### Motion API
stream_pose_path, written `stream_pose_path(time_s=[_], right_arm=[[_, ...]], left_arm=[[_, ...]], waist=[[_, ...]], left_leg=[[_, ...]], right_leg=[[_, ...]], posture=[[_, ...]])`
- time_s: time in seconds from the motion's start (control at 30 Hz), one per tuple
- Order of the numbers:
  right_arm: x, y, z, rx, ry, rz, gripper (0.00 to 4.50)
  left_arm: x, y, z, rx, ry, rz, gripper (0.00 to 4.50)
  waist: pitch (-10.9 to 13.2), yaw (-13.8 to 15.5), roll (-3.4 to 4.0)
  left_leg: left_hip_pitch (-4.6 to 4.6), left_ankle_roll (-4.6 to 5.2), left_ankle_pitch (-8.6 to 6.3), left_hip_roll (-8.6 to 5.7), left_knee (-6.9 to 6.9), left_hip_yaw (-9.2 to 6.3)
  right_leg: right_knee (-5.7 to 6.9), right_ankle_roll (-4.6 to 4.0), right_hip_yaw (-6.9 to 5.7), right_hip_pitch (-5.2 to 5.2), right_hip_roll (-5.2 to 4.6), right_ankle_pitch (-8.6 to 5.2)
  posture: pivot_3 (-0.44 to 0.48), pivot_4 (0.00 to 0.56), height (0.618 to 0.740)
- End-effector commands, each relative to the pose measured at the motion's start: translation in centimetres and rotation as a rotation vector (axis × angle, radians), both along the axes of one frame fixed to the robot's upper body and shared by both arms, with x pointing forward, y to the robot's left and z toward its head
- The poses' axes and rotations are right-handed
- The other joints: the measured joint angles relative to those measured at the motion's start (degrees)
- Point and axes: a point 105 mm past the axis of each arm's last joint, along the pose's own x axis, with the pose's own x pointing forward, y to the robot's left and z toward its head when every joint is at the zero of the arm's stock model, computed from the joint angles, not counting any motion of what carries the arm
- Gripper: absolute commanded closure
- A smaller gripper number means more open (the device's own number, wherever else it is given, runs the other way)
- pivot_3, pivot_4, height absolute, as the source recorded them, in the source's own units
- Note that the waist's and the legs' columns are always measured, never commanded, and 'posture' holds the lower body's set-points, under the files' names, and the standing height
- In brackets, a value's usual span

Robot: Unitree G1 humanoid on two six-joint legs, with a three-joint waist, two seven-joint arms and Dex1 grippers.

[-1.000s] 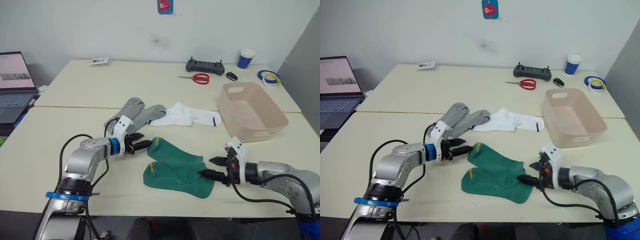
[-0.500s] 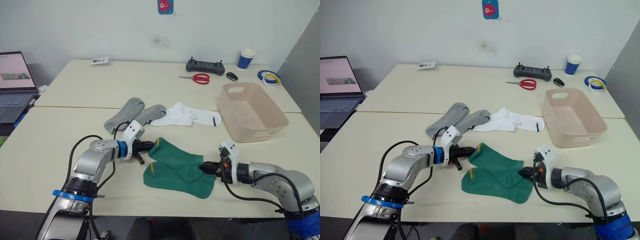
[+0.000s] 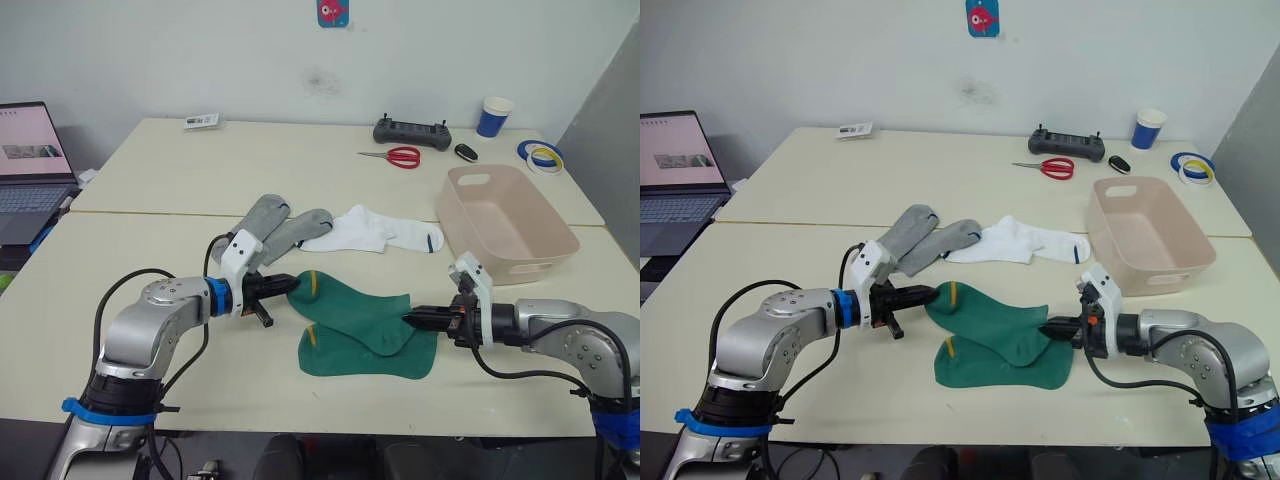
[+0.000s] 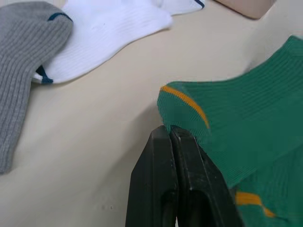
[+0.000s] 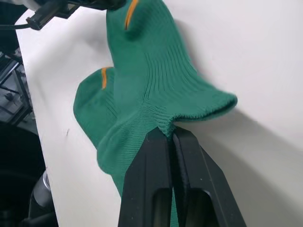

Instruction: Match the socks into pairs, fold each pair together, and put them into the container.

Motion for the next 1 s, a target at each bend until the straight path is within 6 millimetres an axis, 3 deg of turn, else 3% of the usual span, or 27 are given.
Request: stream_pose_path(time_s=[0.03, 0.1, 0.27, 0.63, 1.0], right_arm=[[0.7, 0.1, -0.2, -0.039, -0.033, -0.011, 4.48], [0.9, 0.1, -0.4, -0.051, -0.046, -0.016, 4.48], [1.3, 0.0, -0.5, -0.055, -0.047, -0.032, 3.1], [2.9, -0.2, -1.0, 0.008, 0.048, -0.14, 3.1], [3.7, -0.8, -1.4, -0.026, 0.031, -0.168, 3.1]], left_arm=[[0.0, -0.6, 0.1, 0.01, -0.027, 0.0, 4.5], [0.1, -0.9, -0.1, 0.006, -0.025, -0.001, 4.5], [0.1, -1.4, -0.3, 0.005, -0.026, -0.006, 4.5], [0.4, -1.6, -0.3, 0.013, -0.031, -0.015, 4.5], [0.4, -1.7, -0.3, 0.021, -0.036, -0.021, 4.5]], waist=[[0.0, 0.0, 0.0], [0.0, 0.0, 0.0], [0.0, 0.0, 0.0], [0.0, 0.0, 0.0], [0.0, 0.0, 0.0]], left_leg=[[0.0, 0.0, 0.0, 0.0, 0.0, 0.0], [-0.01, 0.0, 0.0, -0.01, 0.0, 0.01], [-0.01, 0.0, 0.0, 0.0, -0.01, 0.01], [-0.01, 0.0, 0.0, 0.0, -0.01, 0.0], [-0.02, 0.0, 0.0, 0.0, -0.05, 0.01]], right_leg=[[-0.02, 0.0, 0.0, 0.0, 0.0, 0.0], [-0.03, 0.0, 0.0, 0.0, -0.02, 0.0], [-0.03, 0.0, 0.0, -0.01, -0.01, 0.0], [-0.03, 0.0, 0.0, -0.01, 0.0, 0.0], [-0.06, 0.0, 0.01, -0.02, 0.0, 0.0]], posture=[[0.0, 0.15, 0.74], [0.0, 0.15, 0.74], [0.0, 0.15, 0.74], [0.0, 0.15, 0.74], [0.0, 0.15, 0.74]])
